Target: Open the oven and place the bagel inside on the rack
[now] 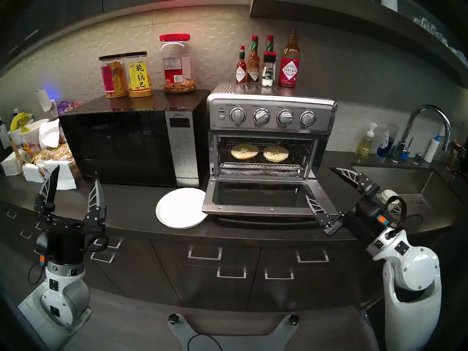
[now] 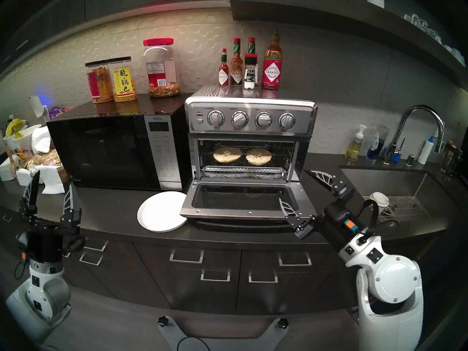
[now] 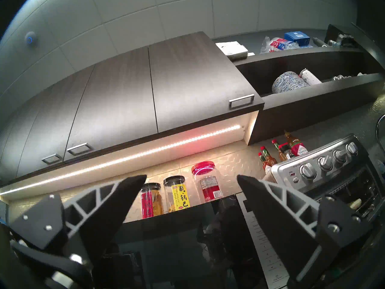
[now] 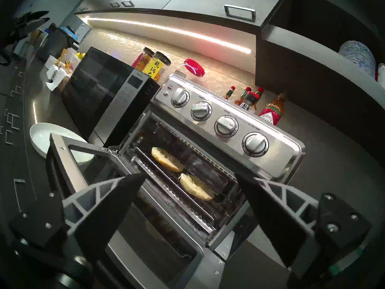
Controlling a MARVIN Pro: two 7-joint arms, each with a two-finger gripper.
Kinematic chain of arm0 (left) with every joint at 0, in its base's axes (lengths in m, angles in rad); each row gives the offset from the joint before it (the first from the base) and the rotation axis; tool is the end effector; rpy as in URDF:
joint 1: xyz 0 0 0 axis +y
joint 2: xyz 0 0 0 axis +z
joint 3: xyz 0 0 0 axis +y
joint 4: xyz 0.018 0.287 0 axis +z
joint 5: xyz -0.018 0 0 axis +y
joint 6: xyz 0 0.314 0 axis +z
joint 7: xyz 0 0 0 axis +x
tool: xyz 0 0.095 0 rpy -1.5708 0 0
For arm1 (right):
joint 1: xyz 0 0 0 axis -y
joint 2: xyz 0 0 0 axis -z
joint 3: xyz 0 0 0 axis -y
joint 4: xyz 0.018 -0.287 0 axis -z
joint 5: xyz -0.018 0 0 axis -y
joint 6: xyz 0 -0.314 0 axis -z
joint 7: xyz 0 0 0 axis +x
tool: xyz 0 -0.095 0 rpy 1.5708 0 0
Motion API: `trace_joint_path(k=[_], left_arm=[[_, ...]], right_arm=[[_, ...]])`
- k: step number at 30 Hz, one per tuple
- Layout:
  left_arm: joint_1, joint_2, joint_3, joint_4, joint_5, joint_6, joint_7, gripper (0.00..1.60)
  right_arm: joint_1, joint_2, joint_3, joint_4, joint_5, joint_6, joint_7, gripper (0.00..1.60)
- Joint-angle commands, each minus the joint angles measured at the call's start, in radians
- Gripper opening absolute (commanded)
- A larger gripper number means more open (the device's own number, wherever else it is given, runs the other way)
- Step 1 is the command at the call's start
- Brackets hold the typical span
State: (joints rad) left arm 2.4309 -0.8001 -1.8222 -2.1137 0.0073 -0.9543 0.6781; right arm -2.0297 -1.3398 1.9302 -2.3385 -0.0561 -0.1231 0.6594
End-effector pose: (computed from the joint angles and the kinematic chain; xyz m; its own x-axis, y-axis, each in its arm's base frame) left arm 0.2147 0.1409 -0.1809 -0.7226 -0.2321 0.6511 0.1018 -0.9674 -0.2319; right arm 0.2694 -0.0572 -0.1477 -0.3965 0.4603 0.7943 0.3563 -0.7203 0.5952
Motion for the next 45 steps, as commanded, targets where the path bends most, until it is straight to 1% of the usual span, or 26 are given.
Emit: trace_joint_path(k=[1,2,3,6,25,30,31,32,33,35,38,39,40,41,43,45], left_arm=[[-0.003,0.0,-0.01,-0.02,0.002,-0.004,0.002,1.6],[-0.003,0.0,-0.01,-0.02,0.002,-0.004,0.002,1.6],[-0.003,0.0,-0.01,-0.02,0.002,-0.004,0.002,1.6],[-0.003,0.0,-0.009,-0.02,0.002,-0.004,0.002,1.6],[-0.002,0.0,-0.01,-0.021,0.002,-0.004,0.002,1.6],[-0.002,0.0,-0.01,-0.021,0.002,-0.004,0.002,1.6],[-0.002,0.0,-0.01,-0.02,0.002,-0.004,0.003,1.6],[-0.003,0.0,-0.01,-0.02,0.002,-0.004,0.003,1.6],[-0.003,0.0,-0.009,-0.02,0.002,-0.004,0.003,1.6],[-0.003,0.0,-0.009,-0.02,0.002,-0.004,0.003,1.6],[-0.003,0.0,-0.009,-0.02,0.002,-0.004,0.003,1.6],[-0.002,0.0,-0.009,-0.02,0.002,-0.004,0.003,1.6],[-0.003,0.0,-0.009,-0.02,0.002,-0.004,0.003,1.6],[-0.002,0.0,-0.009,-0.02,0.002,-0.004,0.003,1.6],[-0.002,0.0,-0.01,-0.02,0.002,-0.004,0.003,1.6],[-0.002,0.0,-0.01,-0.021,0.002,-0.004,0.003,1.6]], right_arm=[[0.044,0.05,0.003,-0.013,0.041,0.077,0.057,1.6],[0.055,0.068,0.004,-0.009,0.049,0.093,0.079,1.6],[0.063,0.073,0.004,-0.007,0.051,0.105,0.088,1.6],[0.087,0.094,0.004,0.002,0.056,0.117,0.118,1.6],[0.128,0.117,0.005,0.002,0.056,0.2,0.18,1.6],[0.148,0.139,0.001,0.011,0.063,0.218,0.209,1.6],[0.166,0.16,-0.003,0.019,0.071,0.239,0.235,1.6],[0.173,0.167,-0.005,0.022,0.066,0.23,0.24,1.48],[0.18,0.173,-0.007,0.025,0.067,0.232,0.248,1.41],[0.188,0.176,-0.009,0.027,0.067,0.237,0.255,1.6],[0.207,0.194,-0.015,0.037,0.072,0.246,0.28,1.6],[0.212,0.197,-0.017,0.04,0.074,0.25,0.285,1.56],[0.219,0.204,-0.02,0.044,0.076,0.25,0.295,1.32],[0.224,0.204,-0.021,0.046,0.076,0.252,0.297,0.75],[0.229,0.205,-0.023,0.048,0.076,0.256,0.302,0.78],[0.232,0.206,-0.024,0.048,0.075,0.264,0.306,0.77]])
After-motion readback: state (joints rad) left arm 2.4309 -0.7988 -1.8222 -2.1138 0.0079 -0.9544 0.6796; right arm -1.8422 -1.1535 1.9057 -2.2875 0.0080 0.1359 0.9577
